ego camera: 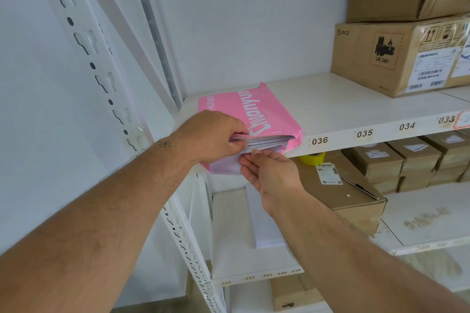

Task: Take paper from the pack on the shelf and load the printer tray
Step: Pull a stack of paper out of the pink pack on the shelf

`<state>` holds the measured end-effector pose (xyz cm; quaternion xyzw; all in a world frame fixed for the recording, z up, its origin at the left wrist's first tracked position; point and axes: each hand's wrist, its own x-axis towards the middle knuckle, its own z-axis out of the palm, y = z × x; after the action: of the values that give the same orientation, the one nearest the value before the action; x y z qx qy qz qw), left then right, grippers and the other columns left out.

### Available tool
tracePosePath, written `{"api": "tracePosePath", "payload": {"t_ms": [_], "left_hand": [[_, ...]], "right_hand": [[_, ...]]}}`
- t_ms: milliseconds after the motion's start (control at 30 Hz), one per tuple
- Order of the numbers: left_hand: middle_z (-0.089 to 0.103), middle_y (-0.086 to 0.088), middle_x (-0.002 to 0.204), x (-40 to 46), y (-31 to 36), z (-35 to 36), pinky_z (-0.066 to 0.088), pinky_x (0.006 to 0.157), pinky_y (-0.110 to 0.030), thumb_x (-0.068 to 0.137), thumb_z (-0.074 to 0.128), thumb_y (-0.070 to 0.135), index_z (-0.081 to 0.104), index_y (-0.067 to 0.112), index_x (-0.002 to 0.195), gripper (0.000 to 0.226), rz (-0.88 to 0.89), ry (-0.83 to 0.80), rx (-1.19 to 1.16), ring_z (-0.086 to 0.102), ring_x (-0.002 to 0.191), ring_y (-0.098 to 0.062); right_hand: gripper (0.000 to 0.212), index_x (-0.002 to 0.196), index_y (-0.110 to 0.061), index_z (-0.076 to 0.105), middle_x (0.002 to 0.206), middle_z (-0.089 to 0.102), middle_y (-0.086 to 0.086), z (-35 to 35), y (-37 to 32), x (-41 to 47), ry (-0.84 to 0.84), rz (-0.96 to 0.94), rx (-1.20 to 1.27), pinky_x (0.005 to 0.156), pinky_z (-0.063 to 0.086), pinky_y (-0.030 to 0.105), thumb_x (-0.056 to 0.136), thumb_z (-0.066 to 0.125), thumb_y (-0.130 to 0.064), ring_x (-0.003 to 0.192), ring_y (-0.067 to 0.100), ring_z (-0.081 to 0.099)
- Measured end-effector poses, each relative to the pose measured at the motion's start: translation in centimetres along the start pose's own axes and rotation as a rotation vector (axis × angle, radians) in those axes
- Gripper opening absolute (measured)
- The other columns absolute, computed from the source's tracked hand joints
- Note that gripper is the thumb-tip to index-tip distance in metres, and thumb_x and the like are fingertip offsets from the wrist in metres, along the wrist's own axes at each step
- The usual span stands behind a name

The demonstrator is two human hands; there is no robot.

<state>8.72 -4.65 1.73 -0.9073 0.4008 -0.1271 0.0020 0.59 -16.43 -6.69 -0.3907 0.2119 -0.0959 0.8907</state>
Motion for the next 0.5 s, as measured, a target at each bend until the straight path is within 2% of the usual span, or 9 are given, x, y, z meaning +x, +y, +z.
{"api": "tracePosePath", "payload": {"t_ms": [133,200,300,400,500], "left_hand": [[0.077,0.011,0.107,-0.1,0.1,0.0,0.056,0.084,-0.036,0.094,0.063,0.050,0.073,0.036,0.122,0.033,0.026,0.003,0.017,0.068,0.095,-0.016],[0.076,0.012,0.110,-0.2,0.2,0.0,0.055,0.087,-0.036,0.091,0.066,0.056,0.072,0.036,0.124,0.039,0.045,0.012,0.028,0.068,0.099,-0.016],[0.076,0.010,0.109,-0.3,0.2,-0.1,0.054,0.086,-0.035,0.093,0.066,0.052,0.073,0.034,0.124,0.037,0.052,0.024,0.027,0.068,0.098,-0.017],[0.075,0.007,0.097,-0.2,0.3,0.1,0.049,0.074,-0.031,0.095,0.063,0.045,0.075,0.032,0.114,0.026,0.051,0.025,0.029,0.065,0.086,-0.017],[0.074,0.004,0.087,-0.1,0.3,0.3,0.052,0.072,-0.034,0.095,0.062,0.043,0.074,0.028,0.101,0.020,0.048,0.027,0.043,0.066,0.081,-0.021]], "right_hand": [[0.011,0.105,-0.003,0.070,0.088,0.080,0.011,0.1,0.1,-0.1,0.018,0.006,0.017,0.071,0.066,0.027,0.100,0.062,0.002,0.074,0.017,0.079],[0.009,0.100,-0.003,0.069,0.085,0.079,0.012,0.3,0.0,-0.1,0.046,0.001,0.014,0.071,0.066,0.028,0.098,0.062,0.003,0.073,0.019,0.078],[0.009,0.093,-0.003,0.070,0.088,0.080,0.016,0.8,0.1,0.1,0.120,-0.018,-0.009,0.070,0.067,0.031,0.096,0.061,-0.002,0.077,0.024,0.078],[0.012,0.097,-0.001,0.069,0.088,0.080,0.023,1.5,0.1,0.5,0.174,-0.039,-0.003,0.066,0.067,0.035,0.092,0.060,-0.007,0.071,0.027,0.076],[0.013,0.086,-0.002,0.069,0.068,0.078,0.013,2.2,0.1,0.8,0.187,-0.052,-0.006,0.060,0.066,0.035,0.090,0.060,-0.010,0.066,0.027,0.076]]}}
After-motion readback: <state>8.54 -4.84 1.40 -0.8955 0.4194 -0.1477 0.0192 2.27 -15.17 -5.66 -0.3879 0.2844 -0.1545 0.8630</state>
